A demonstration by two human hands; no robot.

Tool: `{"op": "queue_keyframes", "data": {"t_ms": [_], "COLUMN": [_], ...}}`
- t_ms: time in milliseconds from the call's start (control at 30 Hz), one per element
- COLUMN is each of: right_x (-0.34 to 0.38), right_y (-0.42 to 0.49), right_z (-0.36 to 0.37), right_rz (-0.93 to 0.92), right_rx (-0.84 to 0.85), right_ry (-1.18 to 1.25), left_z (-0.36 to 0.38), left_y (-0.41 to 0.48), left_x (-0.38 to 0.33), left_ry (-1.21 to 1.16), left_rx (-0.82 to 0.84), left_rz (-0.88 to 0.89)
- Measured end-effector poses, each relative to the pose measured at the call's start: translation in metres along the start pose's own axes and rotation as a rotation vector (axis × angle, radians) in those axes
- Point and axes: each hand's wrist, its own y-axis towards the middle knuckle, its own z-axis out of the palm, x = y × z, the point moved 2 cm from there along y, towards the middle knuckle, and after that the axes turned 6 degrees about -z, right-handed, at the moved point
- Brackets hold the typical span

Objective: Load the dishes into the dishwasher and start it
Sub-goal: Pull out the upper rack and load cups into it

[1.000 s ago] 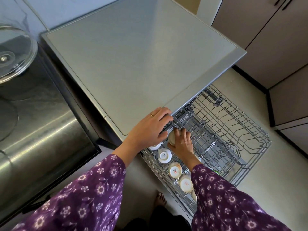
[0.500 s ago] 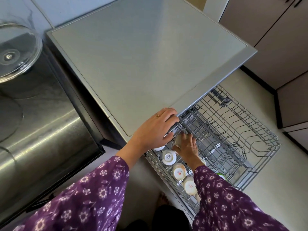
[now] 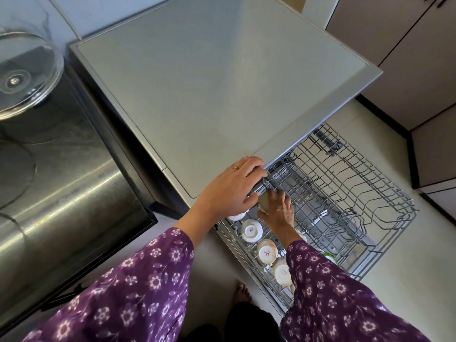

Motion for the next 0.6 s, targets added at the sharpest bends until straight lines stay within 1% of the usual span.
{"op": "queue_keyframes", "data": {"t_ms": [200, 300, 467, 533, 600], "right_x": [-0.009, -0.007, -0.008, -0.011, -0.014], "right_y": [0.001, -0.002, -0.005, -0.001, 0.004], "right_z": [0.003, -0.005, -0.022, -0.024, -0.023], "right_rz": [0.061, 0.004, -0.083, -0.084, -0.075], "right_rx": [0.018, -0.031, -0.219, -0.224, -0.161], "right_ry": [0.199, 0.119, -0.009, -0.023, -0.034], "left_z": [-0.001, -0.002, -0.003, -0.003, -0.003], "left_y": [0.000, 0.000, 0.001, 0.001, 0.001], "left_x": [-0.001, -0.002, -0.002, -0.002, -0.002], "left_ry": [-0.012, -0.016, -0.021, -0.019, -0.028], "left_rx": [-0.001, -0.002, -0.002, -0.003, -0.001], "left_rz": [-0.008, -0.013, -0.017, -0.017, -0.016]}}
